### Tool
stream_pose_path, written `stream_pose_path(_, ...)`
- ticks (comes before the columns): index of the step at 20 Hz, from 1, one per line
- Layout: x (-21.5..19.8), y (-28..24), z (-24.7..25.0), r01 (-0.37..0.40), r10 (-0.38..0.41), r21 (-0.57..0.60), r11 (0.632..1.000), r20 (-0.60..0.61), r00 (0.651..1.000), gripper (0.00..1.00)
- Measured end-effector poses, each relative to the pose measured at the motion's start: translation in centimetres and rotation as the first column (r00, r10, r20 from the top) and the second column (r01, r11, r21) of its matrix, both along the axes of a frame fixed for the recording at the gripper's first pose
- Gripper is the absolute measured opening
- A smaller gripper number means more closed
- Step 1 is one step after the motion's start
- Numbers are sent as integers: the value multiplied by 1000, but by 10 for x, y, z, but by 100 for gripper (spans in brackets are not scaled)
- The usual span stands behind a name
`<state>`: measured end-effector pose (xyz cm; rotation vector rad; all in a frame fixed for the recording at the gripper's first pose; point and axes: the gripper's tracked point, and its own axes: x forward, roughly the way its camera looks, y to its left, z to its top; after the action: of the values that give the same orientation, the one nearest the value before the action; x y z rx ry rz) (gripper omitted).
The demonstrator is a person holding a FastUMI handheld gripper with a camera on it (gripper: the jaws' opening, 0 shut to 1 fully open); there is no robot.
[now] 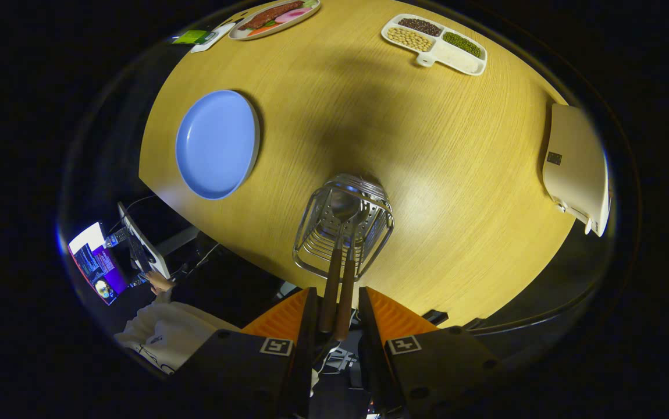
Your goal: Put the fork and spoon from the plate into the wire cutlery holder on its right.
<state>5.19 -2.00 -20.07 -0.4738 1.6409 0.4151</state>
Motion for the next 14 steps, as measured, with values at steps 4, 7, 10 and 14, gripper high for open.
stream_pose_path(4,1,23,17,12,-25,123,992,101,995,86)
stream_pose_path(7,-2,39,37,23,-67,228,973,187,980,96)
stream_pose_path(10,-9,42,55,12,-102,295,955,289,952,100)
stream_pose_path(14,-13,49,87,-8,-175,381,924,443,879,99)
